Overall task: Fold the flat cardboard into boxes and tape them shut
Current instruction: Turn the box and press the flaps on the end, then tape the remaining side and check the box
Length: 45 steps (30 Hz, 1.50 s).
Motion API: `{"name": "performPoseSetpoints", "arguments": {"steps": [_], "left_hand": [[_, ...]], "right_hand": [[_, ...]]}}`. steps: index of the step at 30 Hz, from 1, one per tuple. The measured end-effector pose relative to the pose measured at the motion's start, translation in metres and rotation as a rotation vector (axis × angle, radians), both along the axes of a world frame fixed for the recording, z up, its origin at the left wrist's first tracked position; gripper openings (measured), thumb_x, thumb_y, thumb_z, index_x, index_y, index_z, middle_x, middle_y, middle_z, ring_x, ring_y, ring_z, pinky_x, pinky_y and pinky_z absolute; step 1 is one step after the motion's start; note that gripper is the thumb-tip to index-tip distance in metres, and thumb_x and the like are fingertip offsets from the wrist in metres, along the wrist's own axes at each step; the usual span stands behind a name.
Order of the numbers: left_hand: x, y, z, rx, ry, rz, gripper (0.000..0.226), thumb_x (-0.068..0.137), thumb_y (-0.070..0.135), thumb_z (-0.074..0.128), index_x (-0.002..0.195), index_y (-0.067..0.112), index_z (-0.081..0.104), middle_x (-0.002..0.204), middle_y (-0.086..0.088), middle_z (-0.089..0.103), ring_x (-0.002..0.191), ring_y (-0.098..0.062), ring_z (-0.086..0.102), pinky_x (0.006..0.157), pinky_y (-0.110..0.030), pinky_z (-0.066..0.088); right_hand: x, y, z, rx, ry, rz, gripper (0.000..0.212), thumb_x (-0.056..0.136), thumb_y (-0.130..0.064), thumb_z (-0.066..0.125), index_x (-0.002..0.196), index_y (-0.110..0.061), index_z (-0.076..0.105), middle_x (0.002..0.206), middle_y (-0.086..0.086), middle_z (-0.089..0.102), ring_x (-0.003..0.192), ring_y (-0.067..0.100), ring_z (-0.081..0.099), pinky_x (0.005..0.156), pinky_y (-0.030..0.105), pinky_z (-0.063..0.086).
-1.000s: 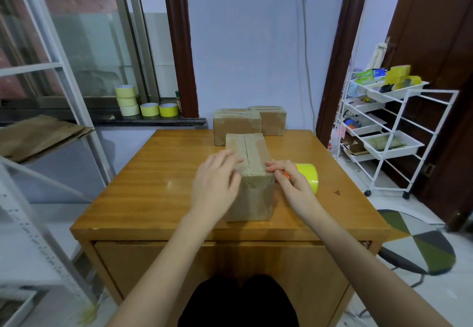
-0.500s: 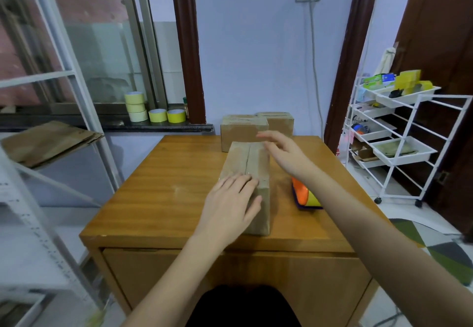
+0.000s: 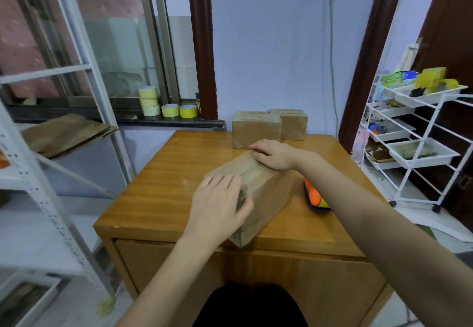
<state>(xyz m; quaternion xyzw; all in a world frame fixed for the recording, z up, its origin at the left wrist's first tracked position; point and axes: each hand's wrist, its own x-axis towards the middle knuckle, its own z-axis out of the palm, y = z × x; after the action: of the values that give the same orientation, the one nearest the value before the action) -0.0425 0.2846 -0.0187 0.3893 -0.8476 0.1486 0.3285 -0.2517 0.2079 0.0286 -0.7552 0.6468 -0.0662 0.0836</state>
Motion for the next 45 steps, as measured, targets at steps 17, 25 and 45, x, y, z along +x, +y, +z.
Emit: {"name": "performPoseSetpoints", "arguments": {"steps": [17,25,45], "left_hand": [[0.004,-0.093,0.032,0.402,-0.217,0.267,0.05,0.1,0.053,0.023,0.137,0.033,0.049,0.148,-0.006,0.04,0.136,-0.024,0.033,0.109,-0.041,0.026],[-0.052,-0.129,0.038,0.657,-0.26,0.137,0.047,0.103,0.041,0.013,0.149,0.039,0.025,0.149,-0.01,0.038,0.132,-0.032,0.038,0.101,-0.042,0.034],[-0.055,-0.066,0.064,0.426,0.343,-0.117,0.025,0.1,0.022,0.038,0.114,0.014,0.057,0.112,0.005,0.051,0.101,-0.013,0.052,0.078,-0.028,0.039]], "right_hand": [[-0.022,0.063,0.023,0.018,-0.059,-0.153,0.033,0.096,-0.036,0.053,0.122,-0.015,0.056,0.099,-0.003,0.058,0.085,0.012,0.052,0.075,0.026,0.04],[-0.004,0.086,0.012,-0.016,0.009,-0.24,0.023,0.101,-0.032,0.041,0.103,-0.01,0.04,0.077,-0.003,0.044,0.068,0.014,0.045,0.054,0.027,0.033],[-0.032,0.123,-0.02,-0.546,-0.405,-0.428,0.019,0.1,-0.031,0.041,0.104,-0.015,0.05,0.088,-0.003,0.058,0.079,0.013,0.056,0.066,0.032,0.043]]}}
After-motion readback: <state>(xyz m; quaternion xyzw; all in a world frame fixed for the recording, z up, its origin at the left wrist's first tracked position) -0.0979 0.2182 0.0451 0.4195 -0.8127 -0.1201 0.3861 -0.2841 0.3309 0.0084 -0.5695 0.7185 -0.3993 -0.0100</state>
